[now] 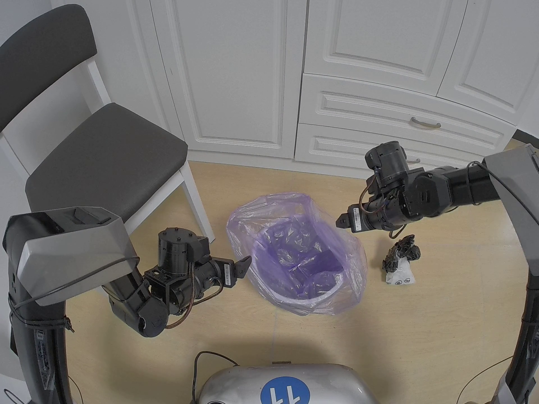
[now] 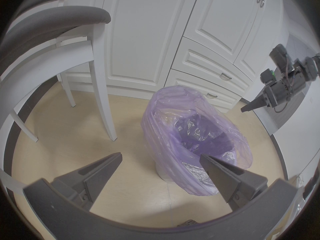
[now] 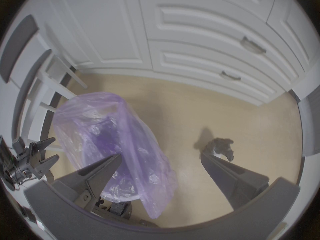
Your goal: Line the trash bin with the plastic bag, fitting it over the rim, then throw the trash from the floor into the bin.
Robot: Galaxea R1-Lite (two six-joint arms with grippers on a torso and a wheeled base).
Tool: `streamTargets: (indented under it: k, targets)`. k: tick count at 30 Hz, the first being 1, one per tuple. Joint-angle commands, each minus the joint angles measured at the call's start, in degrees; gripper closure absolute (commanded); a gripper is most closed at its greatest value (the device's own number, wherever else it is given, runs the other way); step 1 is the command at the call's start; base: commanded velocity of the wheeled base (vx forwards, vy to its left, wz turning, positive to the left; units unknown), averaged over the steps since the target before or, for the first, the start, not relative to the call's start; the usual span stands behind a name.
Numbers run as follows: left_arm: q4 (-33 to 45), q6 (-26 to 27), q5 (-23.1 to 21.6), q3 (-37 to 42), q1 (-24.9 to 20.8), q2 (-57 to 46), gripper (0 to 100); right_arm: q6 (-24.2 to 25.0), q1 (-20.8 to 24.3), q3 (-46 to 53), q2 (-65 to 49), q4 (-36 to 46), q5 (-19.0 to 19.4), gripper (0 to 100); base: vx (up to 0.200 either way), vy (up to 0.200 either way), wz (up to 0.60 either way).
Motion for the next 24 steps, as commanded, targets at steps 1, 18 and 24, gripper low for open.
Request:
streamTargets:
  k: [1,18,24]
  targets:
    - [-2.79,-0.17,3.51,3.64,-1.04,-3.21,0,-8.55,7.69,29.67,-14.66,-30.92,-4.32,0,0.0,0.0,0.0]
    - [-11.05,7.65,12.74,8.38,-0.87,-3.21,0,-35.54,12.53,37.58,7.14,-58.43,-14.96,0,0.0,0.0,0.0]
    - [-11.75,7.65,12.65,8.47,-0.87,-2.94,0,-36.77,11.03,34.94,11.1,-58.52,-18.03,0,0.0,0.0,0.0]
